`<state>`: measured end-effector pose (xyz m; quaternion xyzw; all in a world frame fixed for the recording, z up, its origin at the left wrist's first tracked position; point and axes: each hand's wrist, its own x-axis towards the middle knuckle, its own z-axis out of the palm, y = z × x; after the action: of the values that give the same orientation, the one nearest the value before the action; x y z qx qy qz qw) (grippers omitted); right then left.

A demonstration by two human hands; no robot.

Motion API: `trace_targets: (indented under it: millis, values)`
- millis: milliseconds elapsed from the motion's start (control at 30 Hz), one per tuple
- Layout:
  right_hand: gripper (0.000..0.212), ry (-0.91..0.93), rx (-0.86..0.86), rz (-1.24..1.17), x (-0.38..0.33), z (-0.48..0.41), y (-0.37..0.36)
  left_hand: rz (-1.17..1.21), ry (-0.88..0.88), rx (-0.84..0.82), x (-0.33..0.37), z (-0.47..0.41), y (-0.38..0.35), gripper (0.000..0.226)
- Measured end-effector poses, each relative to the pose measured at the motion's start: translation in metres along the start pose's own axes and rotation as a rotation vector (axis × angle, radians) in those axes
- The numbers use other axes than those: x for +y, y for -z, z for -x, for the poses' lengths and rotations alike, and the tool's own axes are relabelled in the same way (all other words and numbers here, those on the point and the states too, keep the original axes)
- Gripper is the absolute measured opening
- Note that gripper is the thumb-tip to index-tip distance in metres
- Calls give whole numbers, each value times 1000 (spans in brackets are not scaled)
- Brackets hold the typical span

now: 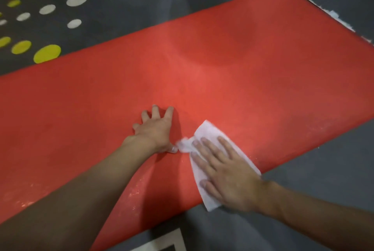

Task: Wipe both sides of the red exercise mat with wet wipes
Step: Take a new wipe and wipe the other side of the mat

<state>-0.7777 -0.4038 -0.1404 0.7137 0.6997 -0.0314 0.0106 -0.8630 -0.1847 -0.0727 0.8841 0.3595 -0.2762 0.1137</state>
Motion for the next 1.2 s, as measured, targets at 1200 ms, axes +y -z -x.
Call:
trace_targets:
  millis: [1200]
  values:
    - [67,-315,57,-55,53,-93,10,37,55,123,-34,-38,25,114]
